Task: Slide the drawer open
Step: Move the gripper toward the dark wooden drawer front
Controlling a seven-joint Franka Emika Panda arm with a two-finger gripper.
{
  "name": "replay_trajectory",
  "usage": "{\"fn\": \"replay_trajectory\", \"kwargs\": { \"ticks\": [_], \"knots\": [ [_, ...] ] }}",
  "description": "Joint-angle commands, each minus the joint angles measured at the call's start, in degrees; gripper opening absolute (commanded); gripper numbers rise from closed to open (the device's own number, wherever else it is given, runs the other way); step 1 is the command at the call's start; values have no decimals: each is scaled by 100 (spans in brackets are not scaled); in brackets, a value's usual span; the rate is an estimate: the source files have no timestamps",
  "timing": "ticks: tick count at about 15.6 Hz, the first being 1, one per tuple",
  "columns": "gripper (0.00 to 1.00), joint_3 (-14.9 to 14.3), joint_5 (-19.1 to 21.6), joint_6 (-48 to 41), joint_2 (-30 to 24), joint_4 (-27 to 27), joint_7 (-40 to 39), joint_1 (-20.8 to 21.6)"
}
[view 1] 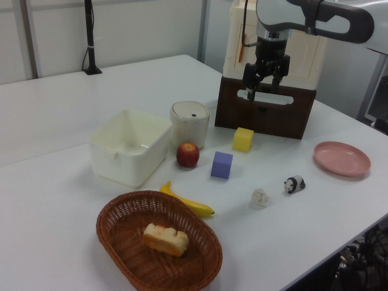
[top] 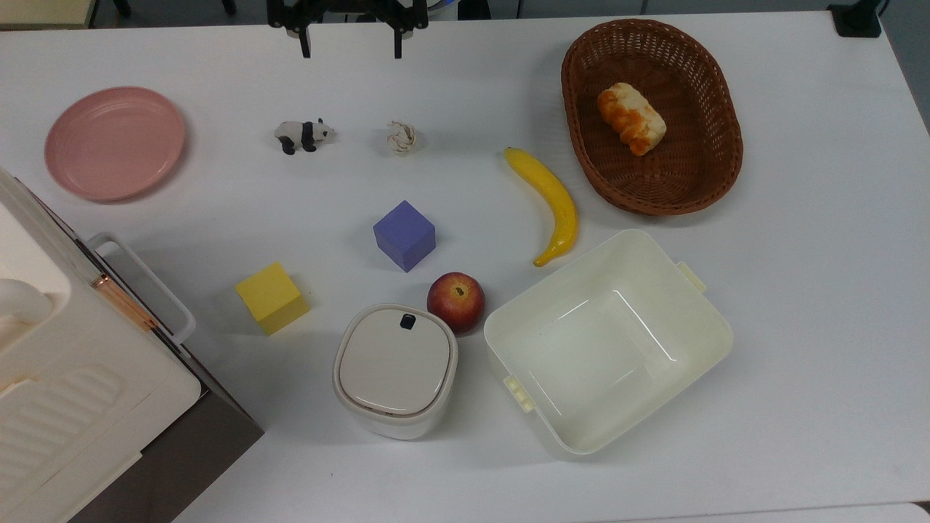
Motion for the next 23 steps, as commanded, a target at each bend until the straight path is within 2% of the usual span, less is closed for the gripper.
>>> {"fn": "replay_trajectory", "kwargs": {
  "ticks": [1, 4, 7, 11, 23],
  "knots": [
    [100, 24, 40, 47, 1, 33, -1299, -164],
    [100, 6, 23, 100, 10, -2, -2626, -269],
    [100, -29, 31, 433, 19, -28, -3375, -427],
    [100, -38, 31, 969, 98, -54, -3395, -507],
    [100, -47, 49, 1313, 212, -81, -3360, -639]
  ]
}}
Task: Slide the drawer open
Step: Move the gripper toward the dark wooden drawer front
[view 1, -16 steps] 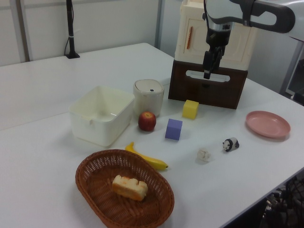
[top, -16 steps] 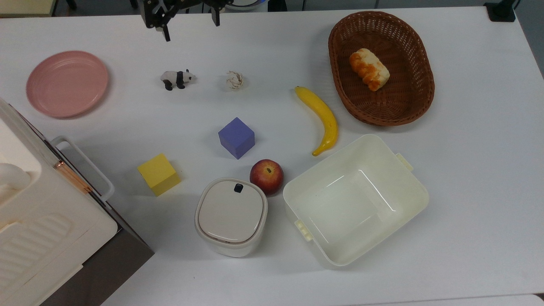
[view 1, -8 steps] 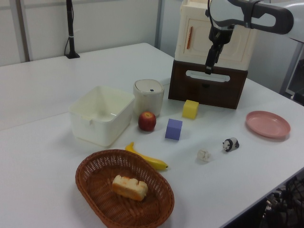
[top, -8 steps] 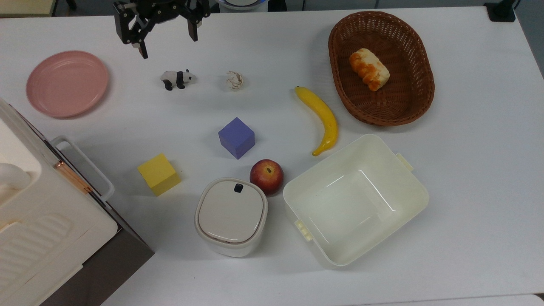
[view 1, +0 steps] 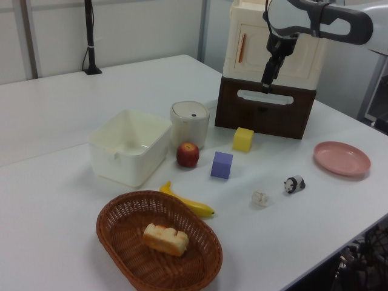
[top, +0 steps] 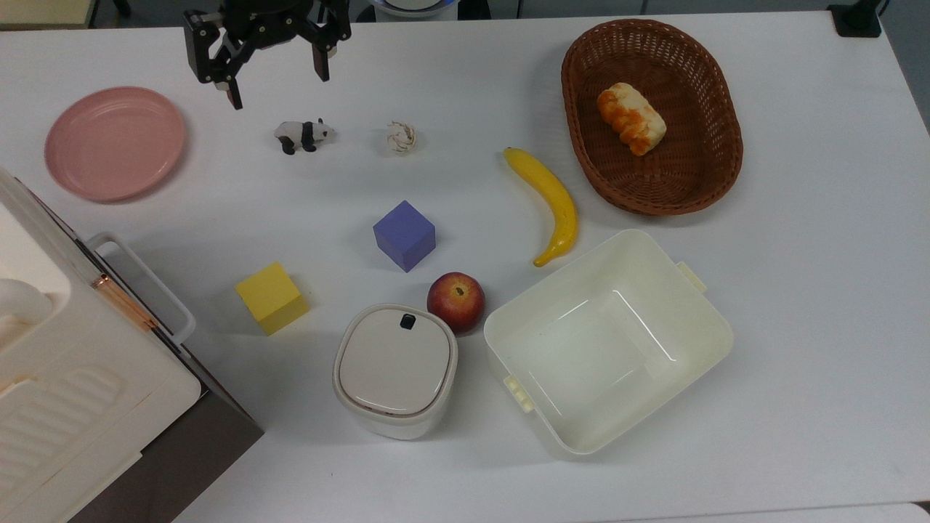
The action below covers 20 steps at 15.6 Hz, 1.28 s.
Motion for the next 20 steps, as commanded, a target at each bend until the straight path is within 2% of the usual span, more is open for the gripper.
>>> {"fn": "replay_trajectory", "kwargs": {
  "ticks": [1, 4, 7, 13, 20],
  "knots": [
    [100, -21, 58, 141, 8, -51, -116, -12],
    [100, -21, 84, 246, 140, -7, -107, -126],
    [100, -21, 111, 878, 350, 54, -107, -284],
    [100, -21, 41, 1677, 886, 90, -125, -372],
    [100, -21, 23, 2355, 1212, 98, -160, -495]
  ]
}}
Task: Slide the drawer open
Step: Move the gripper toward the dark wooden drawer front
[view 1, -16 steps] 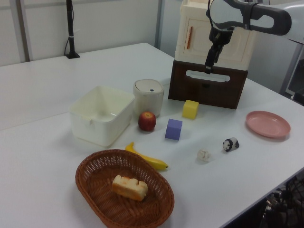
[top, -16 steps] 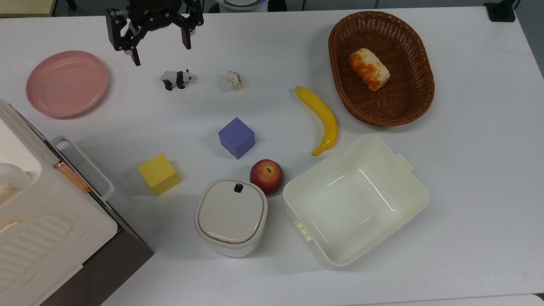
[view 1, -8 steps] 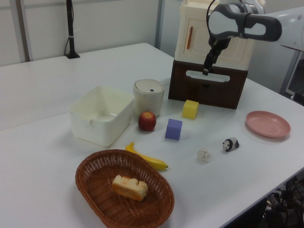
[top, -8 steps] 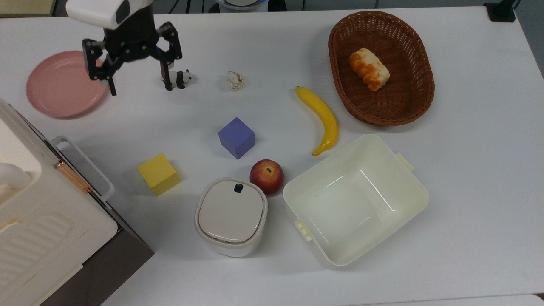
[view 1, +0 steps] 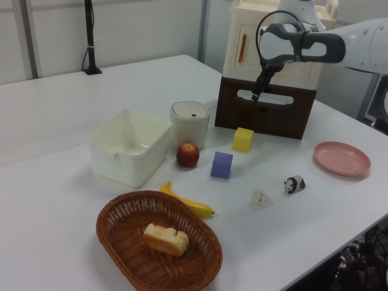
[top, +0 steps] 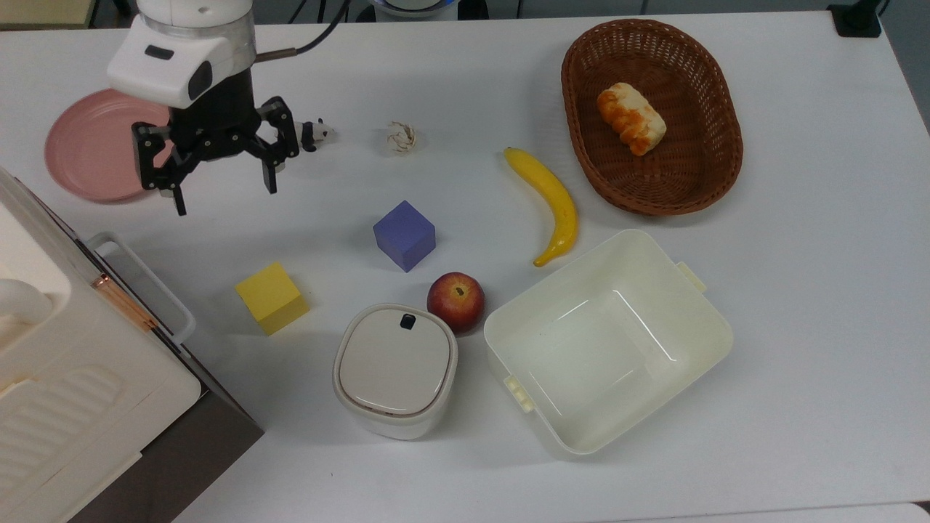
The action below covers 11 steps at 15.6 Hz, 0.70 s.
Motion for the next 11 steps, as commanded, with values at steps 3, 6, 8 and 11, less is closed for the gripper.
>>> {"fn": "replay_trajectory", "kwargs": {
  "ticks": [3, 6, 8, 11],
  "knots": [
    [100, -18, 14, 466, 220, 78, -177, -112],
    [100, -18, 14, 518, 308, 113, -186, -147],
    [100, -18, 6, 633, 404, 175, -186, -147],
    [100, -18, -65, 747, 536, 227, -186, -174]
  ]
}}
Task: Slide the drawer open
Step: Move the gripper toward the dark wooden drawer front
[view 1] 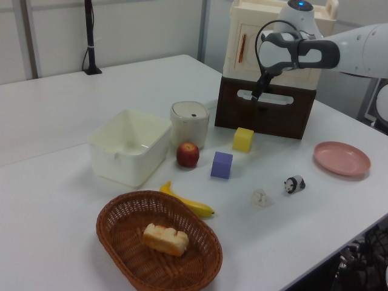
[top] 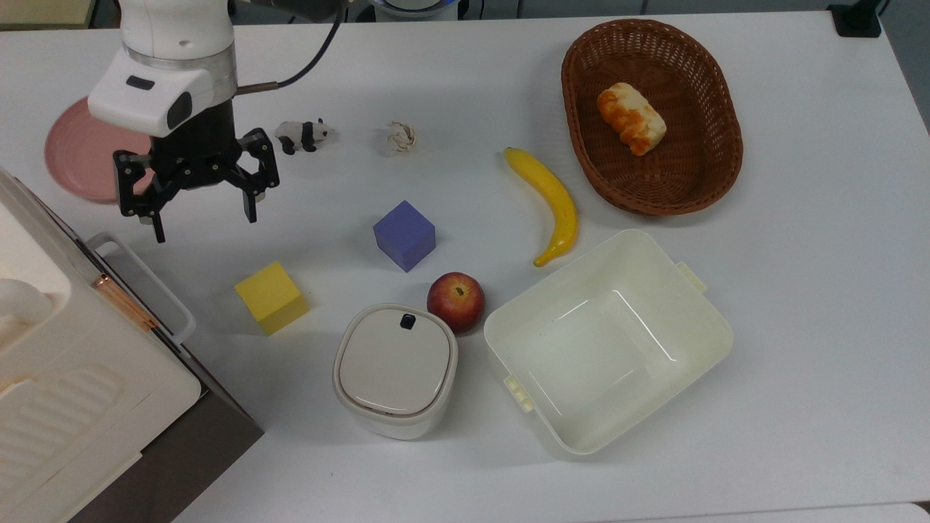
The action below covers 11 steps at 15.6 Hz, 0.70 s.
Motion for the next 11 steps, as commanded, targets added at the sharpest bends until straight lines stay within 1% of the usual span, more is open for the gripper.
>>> {"fn": "replay_trajectory", "kwargs": {
  "ticks": [1, 4, 7, 11],
  "knots": [
    [100, -17, -53, 291, 214, 145, -151, -24],
    [100, -17, -79, 626, 425, 180, -160, -112],
    [100, -17, -79, 635, 610, 373, -308, -165],
    [100, -17, -79, 644, 663, 400, -573, -235]
  ]
}}
